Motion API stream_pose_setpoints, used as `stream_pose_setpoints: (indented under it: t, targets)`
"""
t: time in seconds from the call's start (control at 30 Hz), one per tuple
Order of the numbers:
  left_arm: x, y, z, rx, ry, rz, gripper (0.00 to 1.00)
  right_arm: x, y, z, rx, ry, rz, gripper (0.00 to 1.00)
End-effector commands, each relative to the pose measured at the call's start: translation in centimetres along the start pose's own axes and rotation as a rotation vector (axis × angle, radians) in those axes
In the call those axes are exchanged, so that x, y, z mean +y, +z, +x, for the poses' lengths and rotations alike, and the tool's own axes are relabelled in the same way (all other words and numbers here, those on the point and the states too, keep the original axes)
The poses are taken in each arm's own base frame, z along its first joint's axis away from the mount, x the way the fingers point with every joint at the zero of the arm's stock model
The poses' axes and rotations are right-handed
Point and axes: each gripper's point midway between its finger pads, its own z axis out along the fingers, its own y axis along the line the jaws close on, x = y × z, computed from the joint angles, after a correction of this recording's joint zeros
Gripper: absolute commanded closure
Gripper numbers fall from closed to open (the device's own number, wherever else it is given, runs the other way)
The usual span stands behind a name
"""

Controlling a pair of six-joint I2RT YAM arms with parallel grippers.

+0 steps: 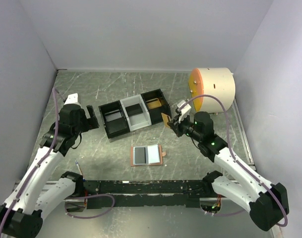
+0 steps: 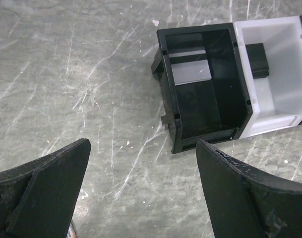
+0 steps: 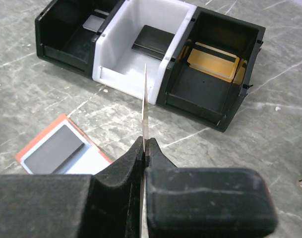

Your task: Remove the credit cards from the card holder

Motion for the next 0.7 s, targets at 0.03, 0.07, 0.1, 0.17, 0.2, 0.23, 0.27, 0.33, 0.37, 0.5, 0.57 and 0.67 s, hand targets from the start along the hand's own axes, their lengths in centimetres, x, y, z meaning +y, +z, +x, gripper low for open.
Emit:
stream_pose_setpoints:
  t: [0.03, 0.07, 0.1, 0.17, 0.2, 0.23, 0.27, 0.33, 0.37, 0.5, 0.57, 0.67]
  targets:
    - [0.4, -0.5, -1.2, -0.074, -0.004, 0.000, 0.01, -1.3, 1.4, -2.0, -0.005, -0.122, 0.020, 1.00]
    - [0.3, -0.3, -1.0, -0.060, 0.002, -0.002, 0.01, -1.5, 1.7, -2.0, 0.001, -0.135, 0.026, 1.00]
    - [0.3, -0.1, -0.9, -0.045, 0.006, -0.006, 0.00, -1.8, 2.1, -1.8, 0.013, -0.144, 0.034, 1.00]
    - [0.4, 0.3, -0.5, -0.019, 0.009, -0.025, 0.00, -2.6, 2.7, -1.2, 0.054, -0.169, 0.057, 1.00]
    - [0.6, 0.5, -0.5, -0.012, 0.004, -0.043, 0.00, -3.1, 3.0, -0.7, 0.083, -0.182, 0.074, 1.00]
    - [0.9, 0.7, -0.4, -0.007, -0.002, -0.064, 0.01, -3.5, 3.5, 0.0, 0.127, -0.193, 0.079, 1.00]
    - [1.0, 0.7, -0.3, 0.000, -0.005, -0.075, 0.01, -3.9, 3.9, 0.6, 0.164, -0.203, 0.086, 1.00]
    - [1.1, 0.8, -0.3, 0.004, -0.010, -0.086, 0.00, -4.3, 4.5, 0.8, 0.206, -0.227, 0.089, 1.00]
    - [1.1, 0.8, -0.3, 0.001, -0.012, -0.086, 0.00, -4.5, 4.7, 0.6, 0.214, -0.259, 0.080, 1.00]
    - [1.1, 0.6, -0.5, -0.019, -0.021, -0.076, 0.00, -5.4, 5.7, 0.1, 0.231, -0.343, 0.093, 1.00]
    - [1.1, 0.4, -0.7, -0.030, -0.024, -0.071, 0.00, -5.9, 6.5, 0.1, 0.254, -0.380, 0.090, 1.00]
    - [1.0, 0.2, -0.8, -0.044, -0.024, -0.061, 0.00, -6.1, 8.0, 0.5, 0.299, -0.468, 0.069, 1.00]
